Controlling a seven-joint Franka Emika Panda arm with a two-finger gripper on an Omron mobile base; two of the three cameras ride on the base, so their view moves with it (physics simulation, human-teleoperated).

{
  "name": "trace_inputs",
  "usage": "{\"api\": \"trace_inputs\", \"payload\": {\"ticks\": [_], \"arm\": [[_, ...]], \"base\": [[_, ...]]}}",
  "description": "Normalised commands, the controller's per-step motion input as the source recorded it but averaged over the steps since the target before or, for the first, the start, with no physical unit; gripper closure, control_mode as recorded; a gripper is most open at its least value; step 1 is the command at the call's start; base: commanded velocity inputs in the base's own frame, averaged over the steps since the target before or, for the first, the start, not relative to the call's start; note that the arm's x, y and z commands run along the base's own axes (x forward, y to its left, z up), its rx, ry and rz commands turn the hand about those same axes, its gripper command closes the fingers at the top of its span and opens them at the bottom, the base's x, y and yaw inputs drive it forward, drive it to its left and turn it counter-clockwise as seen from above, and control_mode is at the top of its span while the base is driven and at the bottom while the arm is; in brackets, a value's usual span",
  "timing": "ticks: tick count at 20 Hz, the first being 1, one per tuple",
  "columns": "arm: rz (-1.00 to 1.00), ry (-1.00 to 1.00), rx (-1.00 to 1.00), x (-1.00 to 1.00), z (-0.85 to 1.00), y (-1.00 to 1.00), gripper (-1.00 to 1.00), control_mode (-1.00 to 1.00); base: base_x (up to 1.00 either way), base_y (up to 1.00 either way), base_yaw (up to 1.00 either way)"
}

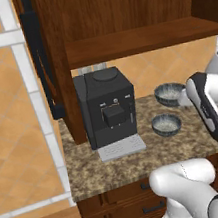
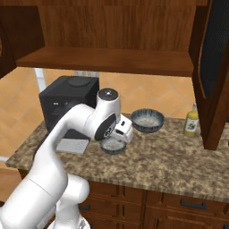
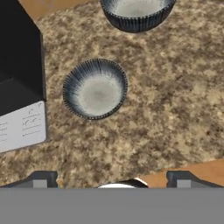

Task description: Pick up the bowls on the counter and stack them on top of one another in the open cabinet. Place the smaller bowl on top of the larger bowl.

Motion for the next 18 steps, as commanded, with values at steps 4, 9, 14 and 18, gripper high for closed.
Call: {"api": "trace_inputs", "payload": {"ticks": [4, 9, 14, 18], "arm": [[-0.08, 0.09, 0.05, 0.35, -0.29, -0.43, -1.0, -1.0], [-0.03, 0.11, 0.09, 0.47, -0.16, -0.38, -1.0, -1.0], [0.0, 0.08, 0.04, 0.39, -0.24, -0.16, -1.0, -1.0], [-0.01, 0.0, 0.0, 0.25, -0.42, 0.03, -1.0, -1.0]], "base": [[0.0, 0.0, 0.0], [0.0, 0.0, 0.0], [0.0, 0.0, 0.0], [0.0, 0.0, 0.0]]}}
